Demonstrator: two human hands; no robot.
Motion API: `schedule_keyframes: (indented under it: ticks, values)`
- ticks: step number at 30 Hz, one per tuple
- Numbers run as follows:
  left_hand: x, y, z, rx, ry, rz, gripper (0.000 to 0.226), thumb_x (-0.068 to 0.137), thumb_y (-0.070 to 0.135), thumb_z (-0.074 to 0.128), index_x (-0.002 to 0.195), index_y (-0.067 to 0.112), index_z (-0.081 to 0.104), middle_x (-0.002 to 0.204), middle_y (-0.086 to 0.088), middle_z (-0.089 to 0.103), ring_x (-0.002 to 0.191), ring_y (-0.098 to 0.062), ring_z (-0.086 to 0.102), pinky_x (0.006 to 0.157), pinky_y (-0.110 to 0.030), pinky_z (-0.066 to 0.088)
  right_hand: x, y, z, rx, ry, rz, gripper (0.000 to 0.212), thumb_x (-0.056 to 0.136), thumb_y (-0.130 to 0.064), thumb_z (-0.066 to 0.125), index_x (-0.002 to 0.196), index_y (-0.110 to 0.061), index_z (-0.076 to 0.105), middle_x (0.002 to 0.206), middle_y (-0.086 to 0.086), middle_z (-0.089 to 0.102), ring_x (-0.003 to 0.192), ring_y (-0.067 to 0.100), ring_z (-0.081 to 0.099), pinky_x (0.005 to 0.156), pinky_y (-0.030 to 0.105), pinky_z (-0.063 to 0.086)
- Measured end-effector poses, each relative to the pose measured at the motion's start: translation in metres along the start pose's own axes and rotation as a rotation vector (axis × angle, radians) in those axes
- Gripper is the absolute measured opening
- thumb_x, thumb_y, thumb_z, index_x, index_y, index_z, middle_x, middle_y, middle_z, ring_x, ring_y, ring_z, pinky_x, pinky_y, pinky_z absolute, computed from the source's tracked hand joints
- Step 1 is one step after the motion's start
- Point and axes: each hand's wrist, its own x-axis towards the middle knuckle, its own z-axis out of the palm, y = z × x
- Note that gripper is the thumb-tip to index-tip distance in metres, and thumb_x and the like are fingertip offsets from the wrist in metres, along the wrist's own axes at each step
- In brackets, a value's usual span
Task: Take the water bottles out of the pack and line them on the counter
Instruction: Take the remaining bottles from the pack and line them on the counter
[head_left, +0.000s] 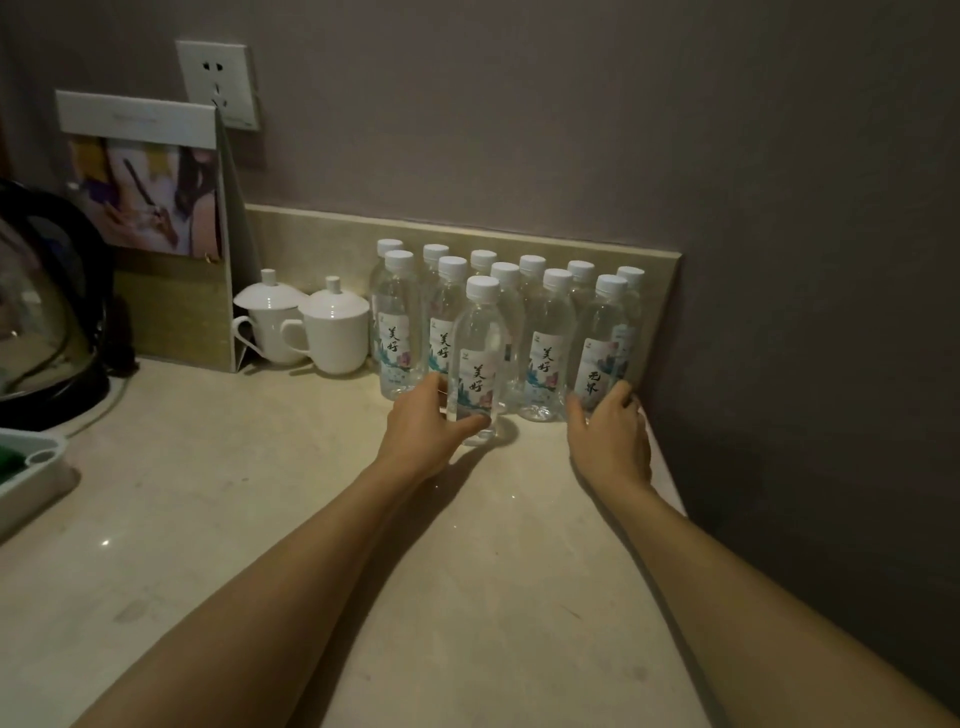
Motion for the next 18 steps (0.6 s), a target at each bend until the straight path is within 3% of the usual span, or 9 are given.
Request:
schedule_keyframes:
  ticks: [8,18]
  values:
    - [0.013,-0.012,-0.009,-0.032,-0.051,0.027,0.043,0.081,0.026,0.077,0.117,0.013,0.056,0.115,-0.003,0.066,0.091,-0.014,0.061,0.086,-0.035,0.056,0.003,0.002,0.004,-0.042,0.012,0.01,0.051,0.097,-0.046,0.044,0.128,-0.006,0.039,0.125,0.018,0.052,0.108,0.033,0.055,0.079,0.041,0.05]
    - [0.023,-0.023,-0.007,-0.006,-0.061,0.049,0.042,0.08,0.029,0.077,0.112,0.013,0.055,0.114,-0.005,0.063,0.101,-0.02,0.062,0.089,-0.042,0.056,0.001,0.0,0.006,-0.108,0.026,-0.02,0.05,0.097,-0.044,0.046,0.126,-0.003,0.04,0.125,0.018,0.05,0.107,0.033,0.055,0.076,0.036,0.043]
